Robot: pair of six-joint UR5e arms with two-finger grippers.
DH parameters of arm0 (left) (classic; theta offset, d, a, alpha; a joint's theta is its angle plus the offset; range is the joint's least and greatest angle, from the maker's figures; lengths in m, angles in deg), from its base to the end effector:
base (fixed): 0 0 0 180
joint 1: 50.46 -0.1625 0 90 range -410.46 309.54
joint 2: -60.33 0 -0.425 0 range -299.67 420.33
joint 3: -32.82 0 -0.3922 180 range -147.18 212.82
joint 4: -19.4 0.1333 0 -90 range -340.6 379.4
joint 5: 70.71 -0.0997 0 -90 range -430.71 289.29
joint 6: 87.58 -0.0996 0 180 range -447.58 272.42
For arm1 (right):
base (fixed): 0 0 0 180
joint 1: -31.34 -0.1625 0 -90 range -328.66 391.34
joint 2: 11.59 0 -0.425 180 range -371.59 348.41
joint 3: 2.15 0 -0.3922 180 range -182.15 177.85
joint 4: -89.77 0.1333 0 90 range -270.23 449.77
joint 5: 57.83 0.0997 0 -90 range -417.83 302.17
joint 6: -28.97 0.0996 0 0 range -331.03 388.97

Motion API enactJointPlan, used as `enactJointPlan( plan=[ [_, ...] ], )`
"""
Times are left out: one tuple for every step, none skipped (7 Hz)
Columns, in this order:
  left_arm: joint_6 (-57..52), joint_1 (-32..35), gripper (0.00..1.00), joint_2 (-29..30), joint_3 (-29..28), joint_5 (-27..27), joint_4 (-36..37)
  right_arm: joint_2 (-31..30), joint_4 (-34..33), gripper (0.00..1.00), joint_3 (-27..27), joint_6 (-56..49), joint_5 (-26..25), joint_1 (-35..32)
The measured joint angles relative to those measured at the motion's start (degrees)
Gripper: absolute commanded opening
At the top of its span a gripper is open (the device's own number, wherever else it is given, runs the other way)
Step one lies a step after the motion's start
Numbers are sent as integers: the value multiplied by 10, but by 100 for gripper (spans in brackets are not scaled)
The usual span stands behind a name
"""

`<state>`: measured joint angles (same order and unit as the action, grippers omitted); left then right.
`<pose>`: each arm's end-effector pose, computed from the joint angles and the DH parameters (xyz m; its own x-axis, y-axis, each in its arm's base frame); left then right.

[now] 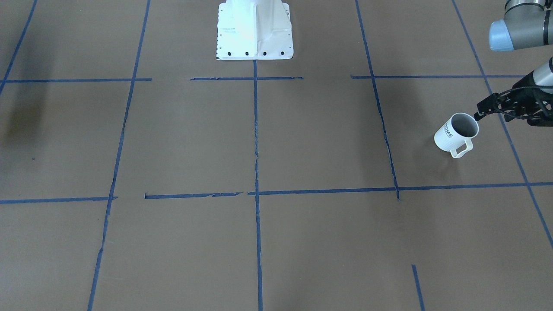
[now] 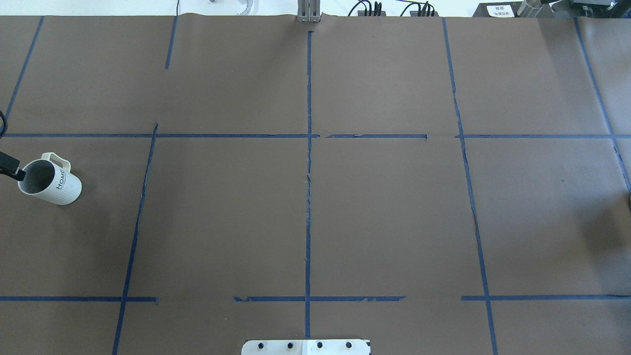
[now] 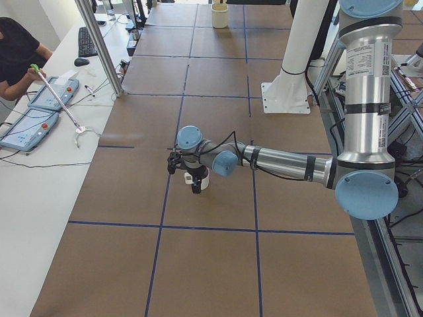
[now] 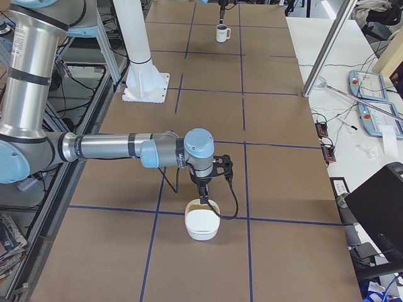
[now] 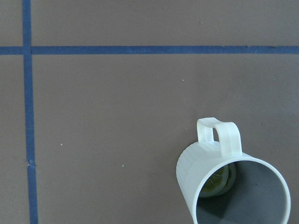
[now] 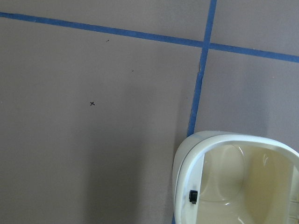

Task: Left arm hands cup to right arm to dump lemon

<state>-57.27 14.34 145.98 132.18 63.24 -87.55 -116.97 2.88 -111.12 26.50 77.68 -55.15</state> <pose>0.1453 -0.4596 0.5812 0.6663 0.0439 -0.7444 -0.0679 0.9977 -0.0020 0.0385 -0.3890 0.6054 0.6911 -0.1686 0.7028 0.0907 0.9850 0.1471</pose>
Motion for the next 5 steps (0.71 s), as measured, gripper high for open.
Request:
enactJointPlan(
  plan=[
    [2,-13,68,2,-7,-1,-2,0,0,100,0,0,0,0],
    [3,-19,34,6,-21,-1,-12,0,0,100,0,1,1,0],
    [4,-21,3,8,-37,0,-30,0,0,100,1,2,1,0],
    [9,-22,0,11,-48,2,-44,0,0,100,0,3,1,0],
    [35,-22,0,17,-50,4,-51,0,0,100,-1,3,2,0]
  ],
)
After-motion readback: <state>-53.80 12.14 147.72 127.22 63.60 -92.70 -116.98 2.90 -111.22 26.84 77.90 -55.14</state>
